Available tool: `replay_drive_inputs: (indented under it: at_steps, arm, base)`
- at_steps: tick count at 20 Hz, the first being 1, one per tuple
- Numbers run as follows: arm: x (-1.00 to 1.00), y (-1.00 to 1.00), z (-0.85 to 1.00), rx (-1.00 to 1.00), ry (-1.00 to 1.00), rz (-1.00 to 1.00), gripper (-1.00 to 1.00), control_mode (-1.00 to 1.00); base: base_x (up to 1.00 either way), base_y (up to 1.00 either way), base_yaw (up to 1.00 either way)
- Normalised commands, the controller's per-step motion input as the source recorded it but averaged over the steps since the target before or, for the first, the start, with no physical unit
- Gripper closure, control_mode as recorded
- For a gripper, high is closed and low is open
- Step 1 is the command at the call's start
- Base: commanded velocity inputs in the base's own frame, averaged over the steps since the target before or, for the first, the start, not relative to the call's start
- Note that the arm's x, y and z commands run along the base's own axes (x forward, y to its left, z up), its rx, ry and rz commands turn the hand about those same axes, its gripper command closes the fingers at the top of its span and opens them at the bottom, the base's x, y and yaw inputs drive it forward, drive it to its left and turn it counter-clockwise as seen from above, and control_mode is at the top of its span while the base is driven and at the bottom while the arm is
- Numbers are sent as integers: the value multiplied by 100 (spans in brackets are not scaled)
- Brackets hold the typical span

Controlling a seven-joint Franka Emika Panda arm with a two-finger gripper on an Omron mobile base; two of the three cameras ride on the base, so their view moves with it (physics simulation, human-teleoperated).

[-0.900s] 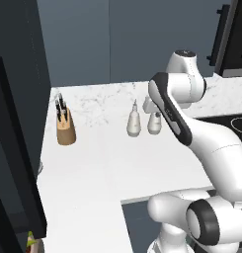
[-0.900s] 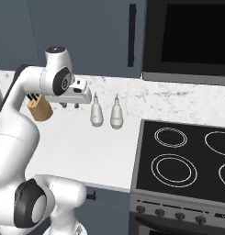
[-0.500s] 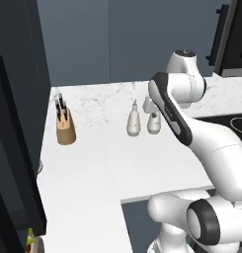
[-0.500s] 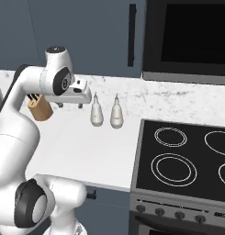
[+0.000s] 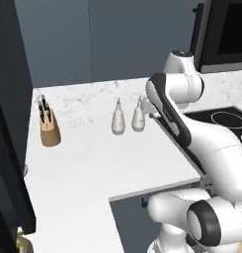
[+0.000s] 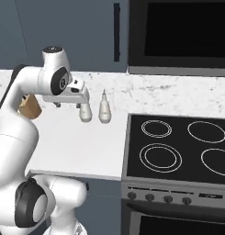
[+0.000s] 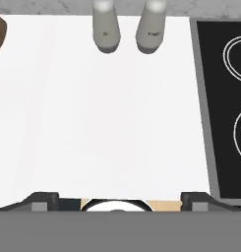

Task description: Navigate to the toaster.

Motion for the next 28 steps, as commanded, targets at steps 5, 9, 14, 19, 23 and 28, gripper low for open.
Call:
replay_drive_inputs:
  at_steps: [5,9,14,19,23,28]
  arm:
    - [0,0,0,0,0,0,-100,100]
    - [0,0,0,0,0,0,-100,100]
    - [0,0,0,0,0,0,-100,100]
    - [0,0,0,0,0,0,-100,100]
    - [0,0,0,0,0,0,-100,100]
    - [0,0,0,0,0,0,-100,100]
  base:
    - [-1,-27,-44]
    - [15,-53,-58]
    - [30,-57,-64]
    - [40,-43,-64]
    - [59,-42,-58]
    - [68,-42,-55]
